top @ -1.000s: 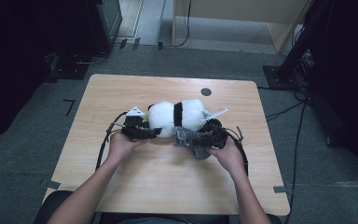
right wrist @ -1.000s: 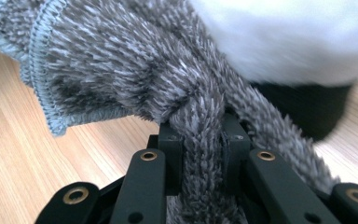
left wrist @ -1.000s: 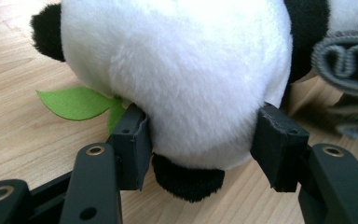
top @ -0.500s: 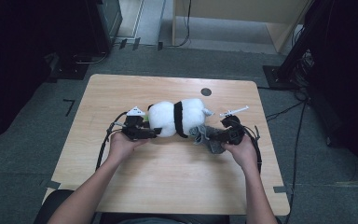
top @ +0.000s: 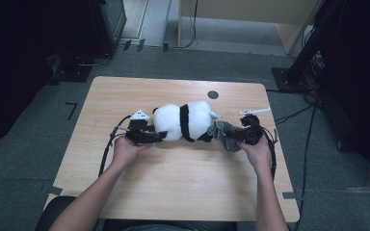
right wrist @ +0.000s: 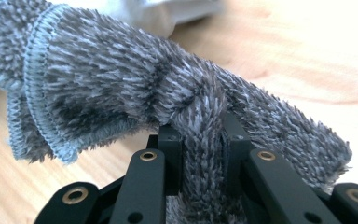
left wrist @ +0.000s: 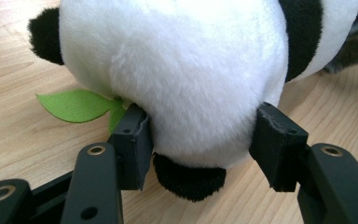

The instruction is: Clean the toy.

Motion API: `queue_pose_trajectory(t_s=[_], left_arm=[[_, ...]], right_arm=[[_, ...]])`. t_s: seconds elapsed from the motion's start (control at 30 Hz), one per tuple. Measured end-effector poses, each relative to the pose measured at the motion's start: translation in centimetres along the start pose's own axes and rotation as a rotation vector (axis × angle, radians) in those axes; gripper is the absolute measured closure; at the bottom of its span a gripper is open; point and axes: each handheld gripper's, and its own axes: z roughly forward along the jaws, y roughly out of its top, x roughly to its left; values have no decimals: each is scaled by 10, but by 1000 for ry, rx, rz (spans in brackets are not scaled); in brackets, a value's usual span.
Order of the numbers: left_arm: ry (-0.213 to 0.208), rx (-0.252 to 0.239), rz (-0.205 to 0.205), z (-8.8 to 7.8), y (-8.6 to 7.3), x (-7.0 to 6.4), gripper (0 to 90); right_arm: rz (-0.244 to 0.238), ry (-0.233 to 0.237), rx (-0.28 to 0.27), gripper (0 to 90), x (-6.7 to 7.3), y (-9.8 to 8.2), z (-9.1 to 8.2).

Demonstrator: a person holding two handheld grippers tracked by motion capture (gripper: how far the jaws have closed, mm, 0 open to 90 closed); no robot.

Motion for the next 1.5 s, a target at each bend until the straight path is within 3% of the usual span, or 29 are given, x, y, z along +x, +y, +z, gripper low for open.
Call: queue_pose_trajectory(t_s=[0.23, 0.5, 0.63, 0.7, 0.77, 0.93, 1.03, 1.13, 1.33, 1.5], left_arm=[[8, -1, 2, -1, -1, -2, 459], [6, -5, -12, -6, -1, -10, 477], [6, -13, -19, -6, -2, -11, 476], [4, -20, -26, -5, -2, -10, 469], [8, -15, -7, -5, -1, -10, 448], [26, -9, 31, -8, 0, -8, 375], [14, 15, 61, -11, 2, -5, 356], [25, -9, 84, -18, 5, -3, 359], [-9, -39, 79, -31, 24, 13, 361], [-4, -32, 131, -32, 40, 20, 361]], right_arm=[[-5, -7, -150, 762, 10, 16, -27], [-103, 22, -250, 761, 47, 33, -26], [-148, 12, -229, 760, 64, 40, -6], [-147, 14, -200, 760, 65, 40, 6], [-161, -7, -203, 764, 65, 39, 13], [-201, -40, -196, 768, 69, 39, 16], [-199, -29, -196, 768, 66, 39, 18], [-196, -19, -193, 768, 64, 39, 18], [-191, 2, -191, 767, 60, 39, 19], [-196, 10, -187, 767, 59, 39, 18]])
